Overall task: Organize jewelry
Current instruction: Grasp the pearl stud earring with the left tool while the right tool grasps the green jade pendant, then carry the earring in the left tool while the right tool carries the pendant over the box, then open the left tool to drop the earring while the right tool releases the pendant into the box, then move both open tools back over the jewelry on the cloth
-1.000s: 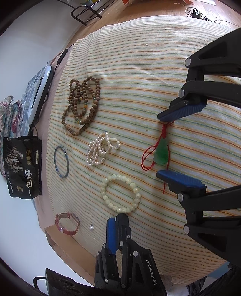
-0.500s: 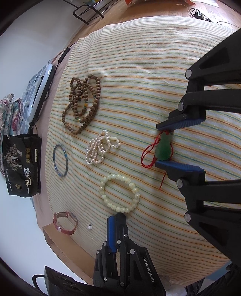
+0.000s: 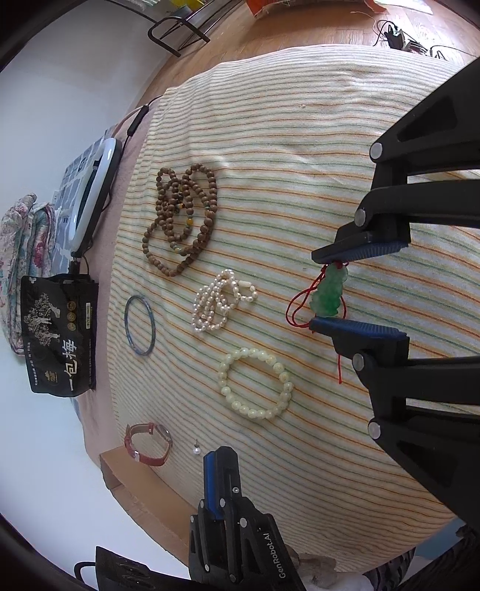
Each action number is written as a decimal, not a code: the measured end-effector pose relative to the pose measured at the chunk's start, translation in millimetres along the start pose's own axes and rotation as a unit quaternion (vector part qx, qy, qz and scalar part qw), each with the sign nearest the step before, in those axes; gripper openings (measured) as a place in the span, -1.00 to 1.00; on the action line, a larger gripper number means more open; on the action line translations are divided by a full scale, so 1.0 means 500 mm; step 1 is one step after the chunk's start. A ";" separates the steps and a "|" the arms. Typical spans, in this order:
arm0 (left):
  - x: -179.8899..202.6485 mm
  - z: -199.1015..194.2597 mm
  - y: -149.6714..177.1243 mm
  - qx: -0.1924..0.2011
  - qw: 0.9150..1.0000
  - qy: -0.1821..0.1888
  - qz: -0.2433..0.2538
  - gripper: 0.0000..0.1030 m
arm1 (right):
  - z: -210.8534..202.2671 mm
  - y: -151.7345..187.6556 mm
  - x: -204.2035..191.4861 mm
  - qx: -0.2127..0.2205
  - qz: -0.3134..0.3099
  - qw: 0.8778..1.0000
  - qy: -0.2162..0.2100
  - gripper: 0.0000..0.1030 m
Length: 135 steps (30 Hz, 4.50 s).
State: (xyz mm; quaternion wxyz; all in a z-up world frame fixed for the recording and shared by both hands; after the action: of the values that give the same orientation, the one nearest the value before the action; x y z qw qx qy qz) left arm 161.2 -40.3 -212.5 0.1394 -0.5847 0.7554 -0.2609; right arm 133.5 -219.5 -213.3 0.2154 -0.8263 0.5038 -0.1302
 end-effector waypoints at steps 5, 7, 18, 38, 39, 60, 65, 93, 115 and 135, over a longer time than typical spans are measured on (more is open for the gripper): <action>-0.018 -0.040 -0.023 0.024 1.000 -0.003 -0.014 -0.84 | -0.034 -0.032 -0.018 0.023 -0.010 1.000 0.003 -0.43; -0.024 -0.056 -0.029 0.033 0.999 -0.004 -0.016 -0.84 | -0.047 -0.047 -0.028 0.033 -0.013 0.999 0.003 -0.43; -0.088 -0.144 -0.050 0.074 0.996 -0.024 -0.044 -0.84 | -0.125 -0.136 -0.089 0.091 -0.016 0.996 -0.015 -0.43; -0.318 -0.315 -0.051 0.136 0.978 -0.090 -0.130 -0.84 | -0.211 -0.324 -0.284 0.183 -0.040 0.979 -0.080 -0.43; -0.330 -0.321 -0.049 0.137 0.977 -0.094 -0.134 -0.84 | -0.211 -0.332 -0.296 0.185 -0.042 0.978 -0.085 -0.43; -0.516 -0.358 0.044 0.128 0.961 -0.137 -0.201 -0.84 | -0.167 -0.482 -0.527 0.197 -0.085 0.965 -0.152 -0.43; -0.536 -0.355 0.057 0.123 0.960 -0.138 -0.208 -0.84 | -0.139 -0.495 -0.559 0.188 -0.083 0.965 -0.162 -0.43; -0.559 -0.302 0.090 0.075 0.962 -0.134 -0.227 -0.79 | 0.055 -0.454 -0.603 0.103 -0.069 0.981 -0.152 -0.21; -0.503 -0.335 0.043 0.113 0.961 -0.139 -0.210 -0.38 | -0.057 -0.446 -0.509 0.154 -0.056 0.980 -0.116 0.43; -0.326 -0.299 -0.040 0.121 0.979 -0.094 -0.135 -0.18 | -0.170 -0.372 -0.241 0.185 0.021 0.981 -0.055 1.00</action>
State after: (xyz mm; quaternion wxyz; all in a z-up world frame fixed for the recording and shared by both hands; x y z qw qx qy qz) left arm 145.5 146.8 -93.6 0.2430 -0.6824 0.6157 -0.3103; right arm 186.3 -57.2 -48.3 0.3946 -0.7673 0.4758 -0.1710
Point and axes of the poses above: each gripper's, at about its wrist camera, not at the fingertips, and z roughly the way its jaws point, x to its right, y to its underside, the point moved 8 cm from there along z, roughly the way its jaws point
